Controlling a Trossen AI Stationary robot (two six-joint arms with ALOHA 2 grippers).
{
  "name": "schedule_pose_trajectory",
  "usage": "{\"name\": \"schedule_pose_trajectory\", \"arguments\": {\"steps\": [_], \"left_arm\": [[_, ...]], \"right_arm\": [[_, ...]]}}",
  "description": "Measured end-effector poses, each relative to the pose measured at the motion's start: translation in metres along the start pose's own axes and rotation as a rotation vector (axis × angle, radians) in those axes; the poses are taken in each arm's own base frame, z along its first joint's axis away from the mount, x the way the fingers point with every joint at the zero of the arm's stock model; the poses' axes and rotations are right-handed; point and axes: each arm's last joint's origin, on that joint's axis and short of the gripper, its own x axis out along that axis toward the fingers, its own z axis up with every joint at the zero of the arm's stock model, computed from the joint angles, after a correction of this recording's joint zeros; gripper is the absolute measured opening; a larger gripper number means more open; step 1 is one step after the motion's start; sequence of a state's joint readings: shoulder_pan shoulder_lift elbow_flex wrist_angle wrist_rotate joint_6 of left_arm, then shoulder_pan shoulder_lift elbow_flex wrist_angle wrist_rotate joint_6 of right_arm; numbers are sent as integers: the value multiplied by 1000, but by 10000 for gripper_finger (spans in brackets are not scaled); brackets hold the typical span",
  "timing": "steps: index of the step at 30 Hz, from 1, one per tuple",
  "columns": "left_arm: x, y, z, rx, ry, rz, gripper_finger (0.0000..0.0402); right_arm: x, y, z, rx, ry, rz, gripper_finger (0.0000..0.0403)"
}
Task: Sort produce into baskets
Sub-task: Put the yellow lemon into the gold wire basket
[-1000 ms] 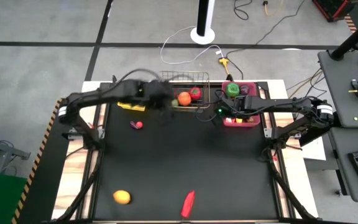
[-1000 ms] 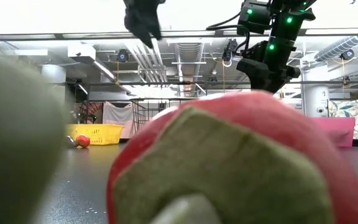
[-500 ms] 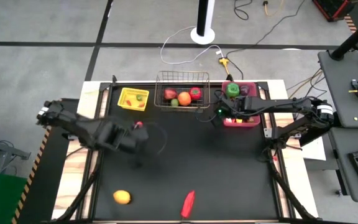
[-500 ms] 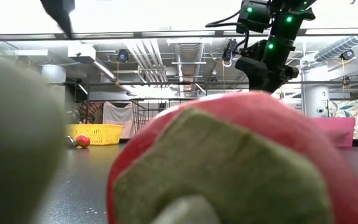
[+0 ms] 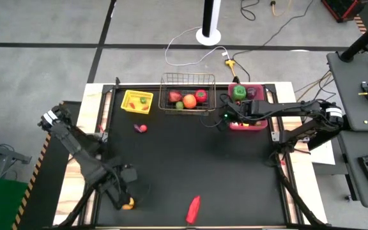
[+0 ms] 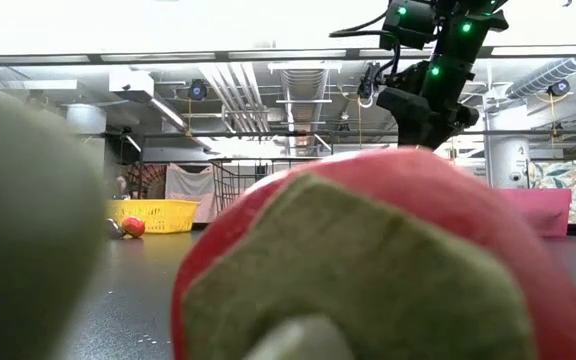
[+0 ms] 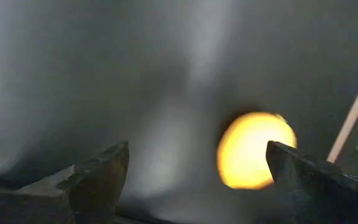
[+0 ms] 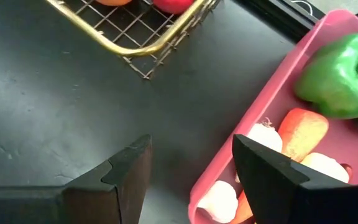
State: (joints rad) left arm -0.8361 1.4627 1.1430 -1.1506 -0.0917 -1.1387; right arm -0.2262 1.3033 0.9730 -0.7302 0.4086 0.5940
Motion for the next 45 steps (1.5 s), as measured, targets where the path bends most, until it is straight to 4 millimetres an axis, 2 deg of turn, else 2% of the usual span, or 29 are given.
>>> {"name": "schedule_pose_trajectory", "arguments": {"steps": [4, 15, 20, 29, 36, 45], "left_arm": [[14, -20, -9, 42, -7, -34, 359], [48, -56, -28, 170, 113, 48, 359], [55, -64, -27, 189, 122, 60, 359], [72, -66, -28, 198, 122, 119, 355], [73, -66, -26, 184, 65, 140, 309], [73, -66, -27, 182, 60, 140, 204]], "right_arm": [[0, 0, 1, 4, -6, 5, 217], [0, 1, 0, 2, 7, 24, 217], [0, 1, 0, 2, 6, 25, 217], [0, 1, 0, 1, 6, 25, 217], [0, 1, 1, 1, 5, 25, 217], [0, 1, 1, -5, 5, 25, 217]]}}
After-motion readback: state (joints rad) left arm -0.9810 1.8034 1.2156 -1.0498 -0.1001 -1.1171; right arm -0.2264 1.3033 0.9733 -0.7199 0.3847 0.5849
